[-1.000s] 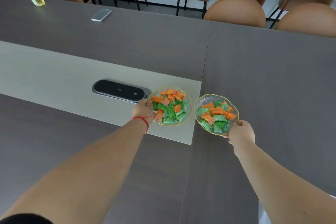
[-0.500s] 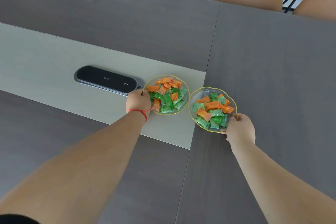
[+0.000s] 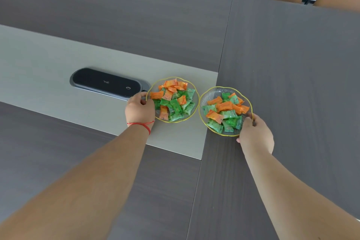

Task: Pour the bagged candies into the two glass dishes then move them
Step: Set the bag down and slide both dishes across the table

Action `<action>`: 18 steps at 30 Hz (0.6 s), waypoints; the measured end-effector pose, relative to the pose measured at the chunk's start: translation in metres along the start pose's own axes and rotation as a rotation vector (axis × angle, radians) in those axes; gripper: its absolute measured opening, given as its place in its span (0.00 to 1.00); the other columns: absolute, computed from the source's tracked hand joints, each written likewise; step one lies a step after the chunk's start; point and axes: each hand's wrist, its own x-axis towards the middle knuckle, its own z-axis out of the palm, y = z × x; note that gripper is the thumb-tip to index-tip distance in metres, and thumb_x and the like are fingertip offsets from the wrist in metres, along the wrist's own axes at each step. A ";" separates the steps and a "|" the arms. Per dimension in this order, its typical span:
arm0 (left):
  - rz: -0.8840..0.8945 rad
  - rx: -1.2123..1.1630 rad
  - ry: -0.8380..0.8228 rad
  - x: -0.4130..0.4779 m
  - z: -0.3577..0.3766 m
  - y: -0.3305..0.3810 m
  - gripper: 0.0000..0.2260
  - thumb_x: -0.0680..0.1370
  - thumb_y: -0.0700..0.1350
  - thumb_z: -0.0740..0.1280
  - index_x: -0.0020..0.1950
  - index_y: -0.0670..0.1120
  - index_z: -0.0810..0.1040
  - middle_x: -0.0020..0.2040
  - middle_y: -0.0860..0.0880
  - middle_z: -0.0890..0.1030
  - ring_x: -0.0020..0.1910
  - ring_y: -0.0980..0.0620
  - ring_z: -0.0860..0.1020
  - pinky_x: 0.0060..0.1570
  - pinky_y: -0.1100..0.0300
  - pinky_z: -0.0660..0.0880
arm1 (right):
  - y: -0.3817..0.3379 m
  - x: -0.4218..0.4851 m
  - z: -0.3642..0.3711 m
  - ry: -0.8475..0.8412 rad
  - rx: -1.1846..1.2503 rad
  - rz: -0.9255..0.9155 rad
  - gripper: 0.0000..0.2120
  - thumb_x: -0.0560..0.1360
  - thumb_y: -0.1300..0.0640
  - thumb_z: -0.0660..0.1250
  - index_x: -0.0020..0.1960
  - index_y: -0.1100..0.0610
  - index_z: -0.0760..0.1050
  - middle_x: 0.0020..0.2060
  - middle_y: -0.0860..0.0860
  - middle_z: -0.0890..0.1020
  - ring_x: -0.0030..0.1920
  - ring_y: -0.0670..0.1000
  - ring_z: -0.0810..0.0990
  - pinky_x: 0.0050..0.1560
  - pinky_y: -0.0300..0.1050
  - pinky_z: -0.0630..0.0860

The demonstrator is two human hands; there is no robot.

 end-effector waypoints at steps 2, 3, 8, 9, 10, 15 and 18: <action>-0.002 -0.010 -0.001 0.000 0.000 -0.001 0.07 0.73 0.42 0.62 0.46 0.50 0.78 0.39 0.48 0.76 0.39 0.44 0.76 0.38 0.56 0.73 | 0.001 0.000 -0.001 0.000 0.001 -0.007 0.10 0.80 0.48 0.50 0.50 0.40 0.70 0.36 0.39 0.78 0.30 0.49 0.82 0.30 0.40 0.71; -0.002 -0.015 0.000 0.001 0.000 -0.002 0.07 0.73 0.42 0.62 0.46 0.51 0.78 0.39 0.49 0.76 0.39 0.43 0.76 0.38 0.54 0.75 | 0.001 -0.001 -0.001 -0.001 -0.002 -0.006 0.10 0.81 0.48 0.50 0.50 0.40 0.69 0.36 0.40 0.78 0.30 0.49 0.82 0.30 0.40 0.71; 0.006 0.003 0.005 0.000 0.001 -0.001 0.07 0.73 0.41 0.61 0.43 0.50 0.77 0.39 0.48 0.76 0.39 0.47 0.73 0.32 0.61 0.69 | 0.003 -0.001 0.001 0.024 0.006 -0.017 0.09 0.80 0.46 0.51 0.49 0.40 0.70 0.36 0.42 0.80 0.30 0.48 0.82 0.30 0.40 0.71; 0.006 0.009 0.010 0.000 0.002 0.000 0.07 0.73 0.40 0.61 0.43 0.49 0.77 0.39 0.47 0.76 0.38 0.47 0.72 0.31 0.63 0.67 | 0.003 0.000 0.001 0.030 0.018 -0.018 0.09 0.80 0.45 0.51 0.49 0.40 0.70 0.35 0.41 0.79 0.30 0.48 0.82 0.32 0.41 0.74; 0.003 0.017 0.013 0.000 0.002 0.001 0.07 0.73 0.40 0.61 0.42 0.49 0.77 0.38 0.47 0.75 0.38 0.47 0.72 0.30 0.64 0.66 | 0.003 -0.001 0.001 0.038 0.028 -0.016 0.09 0.80 0.44 0.51 0.49 0.39 0.70 0.35 0.39 0.78 0.30 0.49 0.83 0.35 0.43 0.76; -0.025 0.008 0.016 0.002 0.003 -0.002 0.05 0.73 0.47 0.62 0.39 0.48 0.75 0.38 0.45 0.79 0.39 0.42 0.78 0.37 0.53 0.77 | 0.008 -0.002 0.007 0.083 0.054 -0.009 0.16 0.79 0.40 0.49 0.57 0.43 0.72 0.35 0.37 0.76 0.30 0.51 0.83 0.42 0.50 0.81; -0.109 -0.033 -0.015 0.001 -0.001 0.003 0.14 0.72 0.58 0.59 0.41 0.48 0.74 0.41 0.45 0.81 0.39 0.42 0.81 0.38 0.49 0.81 | 0.011 -0.005 0.007 0.087 0.076 0.024 0.24 0.78 0.37 0.48 0.66 0.47 0.69 0.35 0.39 0.77 0.32 0.51 0.84 0.43 0.53 0.81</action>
